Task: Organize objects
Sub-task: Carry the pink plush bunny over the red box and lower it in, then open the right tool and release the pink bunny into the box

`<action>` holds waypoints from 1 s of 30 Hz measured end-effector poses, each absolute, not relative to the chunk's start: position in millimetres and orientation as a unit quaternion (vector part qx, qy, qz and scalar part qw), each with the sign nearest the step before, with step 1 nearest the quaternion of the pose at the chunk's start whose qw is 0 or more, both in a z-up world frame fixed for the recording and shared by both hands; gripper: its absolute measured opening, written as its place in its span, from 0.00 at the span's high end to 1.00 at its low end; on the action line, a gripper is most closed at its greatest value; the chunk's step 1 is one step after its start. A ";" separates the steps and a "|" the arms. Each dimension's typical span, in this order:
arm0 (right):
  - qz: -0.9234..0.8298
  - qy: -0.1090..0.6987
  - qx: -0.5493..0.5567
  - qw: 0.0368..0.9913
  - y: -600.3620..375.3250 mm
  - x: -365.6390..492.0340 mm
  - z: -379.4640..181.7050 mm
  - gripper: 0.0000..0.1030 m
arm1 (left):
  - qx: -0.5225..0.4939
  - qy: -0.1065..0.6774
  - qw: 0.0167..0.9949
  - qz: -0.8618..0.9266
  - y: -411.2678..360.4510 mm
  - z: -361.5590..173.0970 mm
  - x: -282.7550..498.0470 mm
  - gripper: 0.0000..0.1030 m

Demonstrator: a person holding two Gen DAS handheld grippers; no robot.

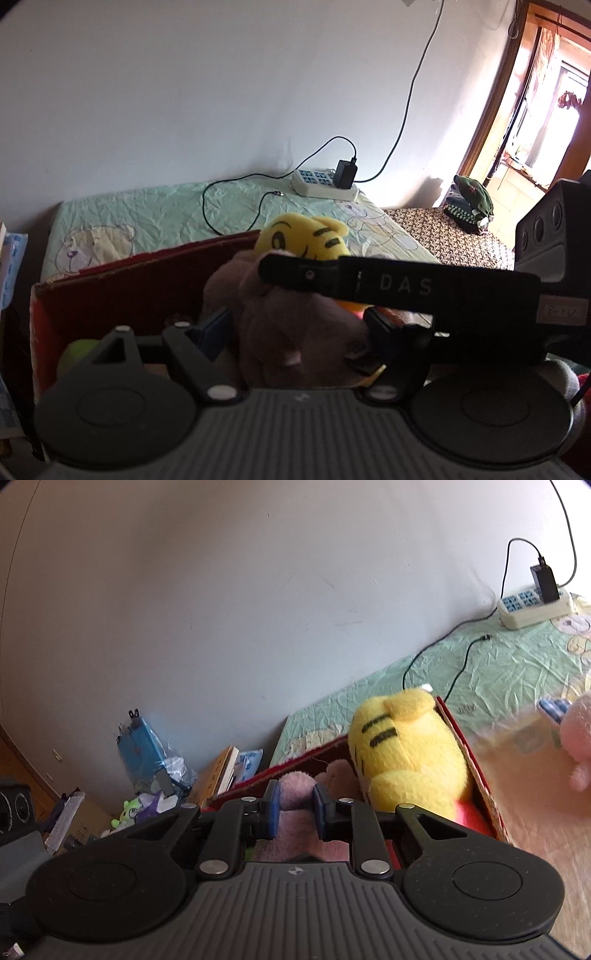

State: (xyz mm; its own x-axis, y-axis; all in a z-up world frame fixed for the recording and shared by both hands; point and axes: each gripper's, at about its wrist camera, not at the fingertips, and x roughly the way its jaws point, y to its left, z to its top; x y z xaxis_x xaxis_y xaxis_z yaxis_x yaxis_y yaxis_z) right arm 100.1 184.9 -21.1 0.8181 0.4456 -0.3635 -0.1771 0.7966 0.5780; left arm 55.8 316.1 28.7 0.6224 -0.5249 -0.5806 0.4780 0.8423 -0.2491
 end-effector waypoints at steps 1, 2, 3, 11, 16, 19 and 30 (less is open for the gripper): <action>0.170 0.239 0.267 0.918 186.2 100.1 -19.6 0.80 | -0.036 0.334 0.901 -0.276 317.9 28.3 56.0 0.27; 0.170 0.231 0.261 0.922 187.9 100.3 -18.8 0.80 | -0.035 0.334 0.902 -0.272 319.0 28.3 55.9 0.27; 0.171 0.226 0.253 0.925 190.8 100.4 -19.3 0.80 | -0.036 0.335 0.902 -0.270 320.4 27.4 56.1 0.27; 0.168 0.245 0.200 0.934 203.0 99.0 -35.8 0.80 | -0.028 0.384 0.893 -0.235 319.8 2.0 75.2 0.26; 0.167 0.255 0.246 0.920 186.5 99.8 -43.1 0.80 | 0.008 0.385 0.897 -0.216 306.0 0.3 75.0 0.19; 0.164 0.255 0.257 0.917 181.4 97.1 -46.6 0.79 | 0.023 0.385 0.899 -0.208 298.9 -2.4 72.9 0.19; 0.145 0.278 0.294 0.903 152.7 79.0 -44.3 0.75 | 0.062 0.375 0.905 -0.191 290.5 -0.6 56.8 0.17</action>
